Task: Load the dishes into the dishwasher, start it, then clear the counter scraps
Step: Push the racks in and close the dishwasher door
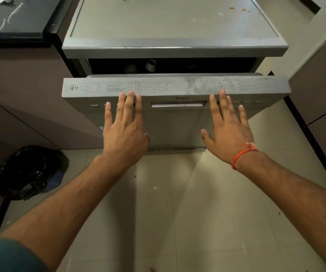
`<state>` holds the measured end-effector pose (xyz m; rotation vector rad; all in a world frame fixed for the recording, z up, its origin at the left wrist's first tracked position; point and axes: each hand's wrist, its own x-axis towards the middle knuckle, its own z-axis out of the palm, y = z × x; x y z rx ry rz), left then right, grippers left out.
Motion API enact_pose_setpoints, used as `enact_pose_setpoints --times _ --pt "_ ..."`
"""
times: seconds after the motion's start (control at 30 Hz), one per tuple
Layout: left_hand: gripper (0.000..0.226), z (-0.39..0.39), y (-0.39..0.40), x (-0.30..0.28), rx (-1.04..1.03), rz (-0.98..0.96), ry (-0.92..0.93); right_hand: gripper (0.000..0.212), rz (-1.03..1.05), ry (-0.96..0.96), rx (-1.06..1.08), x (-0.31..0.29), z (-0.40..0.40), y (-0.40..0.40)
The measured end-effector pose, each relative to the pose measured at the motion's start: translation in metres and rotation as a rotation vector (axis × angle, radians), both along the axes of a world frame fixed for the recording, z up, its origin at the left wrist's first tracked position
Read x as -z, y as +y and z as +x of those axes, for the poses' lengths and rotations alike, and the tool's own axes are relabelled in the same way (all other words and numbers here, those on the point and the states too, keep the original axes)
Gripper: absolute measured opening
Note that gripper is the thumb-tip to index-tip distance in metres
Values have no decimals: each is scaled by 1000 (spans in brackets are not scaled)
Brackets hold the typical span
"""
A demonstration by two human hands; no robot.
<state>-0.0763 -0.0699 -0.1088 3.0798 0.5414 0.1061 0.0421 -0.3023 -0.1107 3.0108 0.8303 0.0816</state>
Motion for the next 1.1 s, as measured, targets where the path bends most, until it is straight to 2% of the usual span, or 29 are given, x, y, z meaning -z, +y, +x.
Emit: enact_pose_setpoints --times 0.1,0.27,0.37,0.47,0.67,0.73,0.87,0.93,1.0,1.1 --pt "99 8 5 -1 -6 53 41 90 -32 -20 -1 0 10 4" --pt "103 29 0 7 -68 -26 15 91 -12 -35 -10 -2 25 14" --pt "98 39 1 7 -71 -52 -52 90 4 -46 -26 -5 36 17" --pt "86 45 12 2 -29 10 -144 86 36 -84 -47 -12 48 17" --pt "68 71 52 -22 -2 72 -370 61 88 -241 -98 -30 71 16" --pt "76 82 63 -31 -2 82 -377 54 103 -253 -94 -35 76 17" --pt "109 96 79 -36 -7 74 -281 40 171 -282 -128 -44 89 24" --pt "113 99 85 -34 12 99 -246 47 237 -259 -136 -51 99 27" --pt "114 100 90 -33 38 125 -243 66 284 -207 -120 -60 116 27" --pt "114 101 99 -41 91 129 -241 91 204 -65 -139 -74 145 27"
